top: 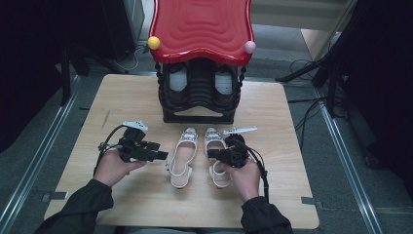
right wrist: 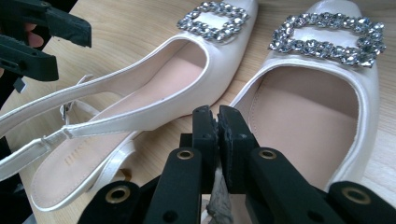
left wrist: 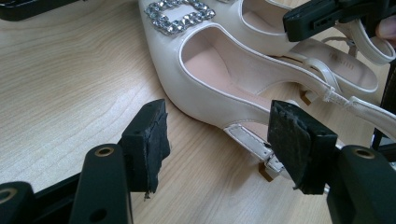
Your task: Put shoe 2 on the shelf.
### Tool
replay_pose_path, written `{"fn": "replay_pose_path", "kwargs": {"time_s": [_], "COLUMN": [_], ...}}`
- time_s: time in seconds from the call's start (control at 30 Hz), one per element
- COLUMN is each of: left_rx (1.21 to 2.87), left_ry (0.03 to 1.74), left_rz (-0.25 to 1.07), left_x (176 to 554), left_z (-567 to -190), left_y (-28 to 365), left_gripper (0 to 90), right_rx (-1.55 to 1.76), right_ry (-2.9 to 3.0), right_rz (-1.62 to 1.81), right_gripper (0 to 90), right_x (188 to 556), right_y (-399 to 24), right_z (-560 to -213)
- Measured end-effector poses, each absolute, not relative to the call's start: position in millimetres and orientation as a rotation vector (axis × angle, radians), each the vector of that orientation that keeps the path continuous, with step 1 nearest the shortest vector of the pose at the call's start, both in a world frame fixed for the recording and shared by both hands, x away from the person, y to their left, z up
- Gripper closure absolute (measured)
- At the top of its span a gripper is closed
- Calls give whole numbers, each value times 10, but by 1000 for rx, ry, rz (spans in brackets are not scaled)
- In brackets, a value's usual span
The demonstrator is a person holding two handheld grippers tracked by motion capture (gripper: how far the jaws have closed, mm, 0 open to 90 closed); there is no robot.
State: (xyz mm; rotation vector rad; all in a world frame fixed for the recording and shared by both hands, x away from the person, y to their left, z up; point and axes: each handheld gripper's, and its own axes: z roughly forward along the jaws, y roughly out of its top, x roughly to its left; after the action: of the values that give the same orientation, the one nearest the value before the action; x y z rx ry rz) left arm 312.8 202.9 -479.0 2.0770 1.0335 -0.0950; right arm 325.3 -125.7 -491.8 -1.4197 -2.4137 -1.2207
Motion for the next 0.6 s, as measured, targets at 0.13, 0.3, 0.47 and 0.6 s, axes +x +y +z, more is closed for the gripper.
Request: {"fn": "replay_pose_path", "kwargs": {"time_s": [0.13,0.3,0.47,0.6], "left_rx": [2077,2084,2093,2094], "left_ry": [1016,1014,1014,1033], "left_rz": [-78,-80,-78,-83], "left_x": [3111,3091,3071,3073], "left_z": [-4783,-4796,-4812,-4828], "left_y": [2016,2000,2017,2042], "left_gripper": [410,436,465,509], "right_rx": [-1392,-1368,-1343,-1320], "right_ry": [-2420,-2425,-2379,-2449], "right_rz": [-1222,-1246,-1323,-1360], "right_gripper": [859,846,786,772], "right_x": [3226,3212,3248,3232], "right_y": [-1180,-1115,-1162,-1253], "right_z": [-4920,-4900,-4832,-4686]}}
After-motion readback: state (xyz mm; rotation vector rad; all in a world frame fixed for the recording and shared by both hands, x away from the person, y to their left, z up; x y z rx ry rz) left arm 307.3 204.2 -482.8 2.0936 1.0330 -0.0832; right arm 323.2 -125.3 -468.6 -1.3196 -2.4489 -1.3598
